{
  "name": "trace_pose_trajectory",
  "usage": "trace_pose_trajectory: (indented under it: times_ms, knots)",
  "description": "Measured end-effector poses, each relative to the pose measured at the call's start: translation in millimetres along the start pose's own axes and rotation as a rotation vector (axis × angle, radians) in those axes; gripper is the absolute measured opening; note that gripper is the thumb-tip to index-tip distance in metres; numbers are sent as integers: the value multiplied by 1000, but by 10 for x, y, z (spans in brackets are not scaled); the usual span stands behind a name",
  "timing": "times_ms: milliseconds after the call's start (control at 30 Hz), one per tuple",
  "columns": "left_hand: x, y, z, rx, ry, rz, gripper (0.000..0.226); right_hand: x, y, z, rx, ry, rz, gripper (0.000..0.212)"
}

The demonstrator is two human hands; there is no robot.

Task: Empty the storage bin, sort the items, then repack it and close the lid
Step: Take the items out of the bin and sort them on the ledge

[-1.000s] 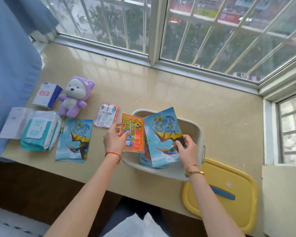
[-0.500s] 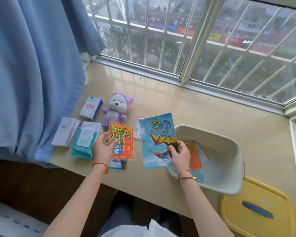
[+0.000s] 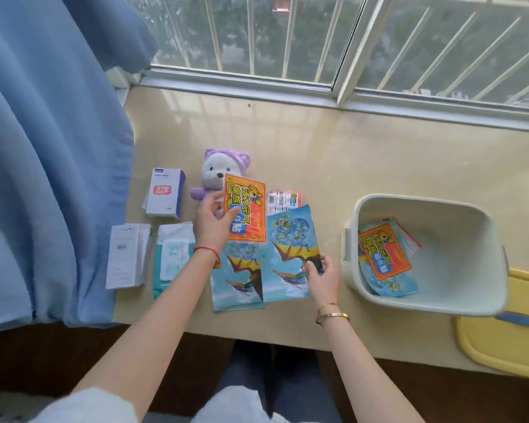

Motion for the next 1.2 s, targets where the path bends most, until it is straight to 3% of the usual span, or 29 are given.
trace_pose_trajectory:
  times_ms: [200, 533, 700, 900, 1200]
  knots:
    - [603, -571, -961, 203, -15, 64, 40, -401, -227, 62, -64, 42, -58, 9]
    - [1233, -668, -1371, 253, -134, 153, 45, -830, -316, 185, -111, -8, -150, 11]
    - [996, -568, -1216, 285, -290, -29, 49, -760, -219, 292, -147, 19, -134, 15]
    - [775, -275, -704, 263, -526, -242, 32, -611, 25, 326, -147, -5, -90, 15]
    - [848, 403, 323, 155, -692, -311, 26, -381, 203, -511, 71, 48, 18, 13]
Point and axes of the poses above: each hand's wrist, its own y-axis away from the middle knuckle, its own z-axis out of the back of the hand, x = y × z, the point moved 8 cm from there along -y, towards the middle knuckle, and after that the axes turned 6 degrees about -z, right-handed, at the moved point
